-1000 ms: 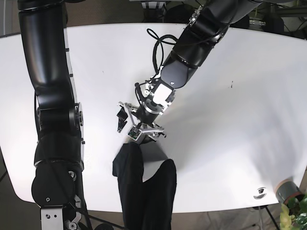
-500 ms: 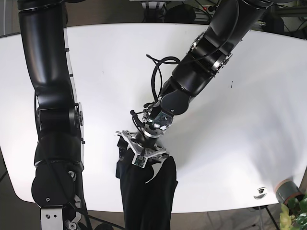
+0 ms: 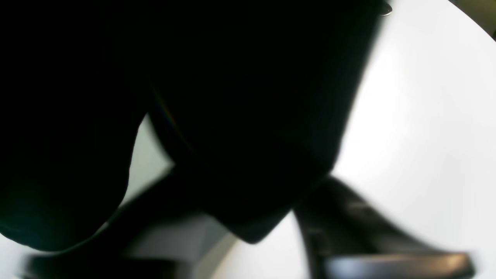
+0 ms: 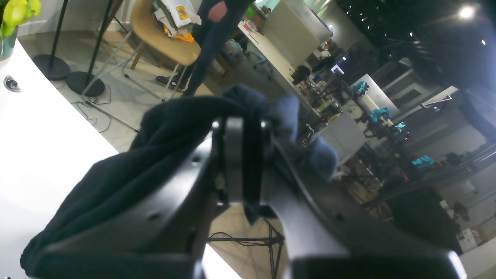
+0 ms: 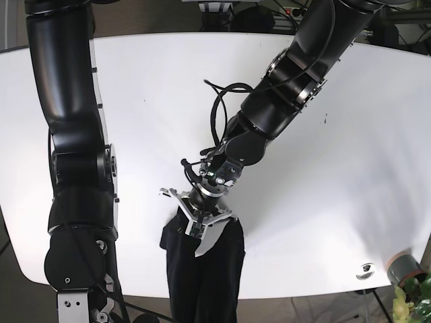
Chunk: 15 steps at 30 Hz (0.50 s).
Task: Fold the T-shirt properly
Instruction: 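Stretch the black garment between both grippers and lay it down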
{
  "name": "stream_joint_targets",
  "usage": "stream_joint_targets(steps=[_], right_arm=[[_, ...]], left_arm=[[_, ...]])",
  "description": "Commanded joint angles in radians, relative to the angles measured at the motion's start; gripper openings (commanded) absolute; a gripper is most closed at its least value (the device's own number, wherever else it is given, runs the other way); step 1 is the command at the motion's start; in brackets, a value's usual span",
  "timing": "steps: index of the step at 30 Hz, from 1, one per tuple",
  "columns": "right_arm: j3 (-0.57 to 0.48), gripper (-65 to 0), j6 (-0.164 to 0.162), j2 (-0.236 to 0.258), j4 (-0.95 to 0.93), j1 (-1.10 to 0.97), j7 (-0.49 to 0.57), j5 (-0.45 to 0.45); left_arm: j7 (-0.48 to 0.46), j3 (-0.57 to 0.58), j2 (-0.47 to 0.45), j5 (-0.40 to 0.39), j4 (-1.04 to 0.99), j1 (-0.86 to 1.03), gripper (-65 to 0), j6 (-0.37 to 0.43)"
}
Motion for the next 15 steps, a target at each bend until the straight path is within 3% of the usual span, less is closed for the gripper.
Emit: stream_joint_targets(steps=[1, 10, 15], right_arm=[[0.007, -62.8, -0.012, 0.009, 0.012, 0.046, 0.033, 0.005], [0.011, -62.8, -0.025, 0.040, -0.082, 0.046, 0.079, 0.000], [0.013, -62.8, -0.092, 0.070, -0.169, 0.046, 0.140, 0.002]], left_arm=[[-0.026, -0.008, 0.013, 0.004, 0.014, -0.030, -63.2, -0.001], [-0.024, -0.037, -0.057, -0.004, 0.066, -0.030, -65.0, -0.001], [0.017, -0.141, -0.169, -0.003, 0.221, -0.004, -65.0, -0.001]])
